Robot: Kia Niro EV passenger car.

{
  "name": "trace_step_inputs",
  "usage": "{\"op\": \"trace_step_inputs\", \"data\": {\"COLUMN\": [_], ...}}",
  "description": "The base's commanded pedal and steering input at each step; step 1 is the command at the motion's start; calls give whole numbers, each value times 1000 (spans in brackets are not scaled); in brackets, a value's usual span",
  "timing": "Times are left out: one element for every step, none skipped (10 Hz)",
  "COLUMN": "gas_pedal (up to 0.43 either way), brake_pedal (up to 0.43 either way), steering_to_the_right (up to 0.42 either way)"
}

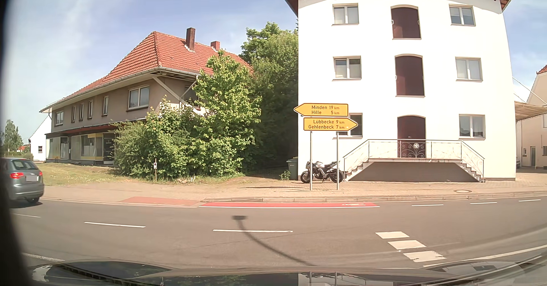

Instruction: Follow the waypoints while adhering to traffic rules and regulations

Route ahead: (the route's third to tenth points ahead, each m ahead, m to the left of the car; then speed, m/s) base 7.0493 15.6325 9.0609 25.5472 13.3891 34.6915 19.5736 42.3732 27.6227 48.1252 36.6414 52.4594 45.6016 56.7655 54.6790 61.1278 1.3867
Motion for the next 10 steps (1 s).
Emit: {"op": "trace_step_inputs", "data": {"gas_pedal": [220,228,240,260,280,287,299,299,299,311], "brake_pedal": [0,0,0,0,0,0,0,0,0,0], "steering_to_the_right": [-254,-285,-321,-352,-387,-427,-466,-500,-535,-562]}}
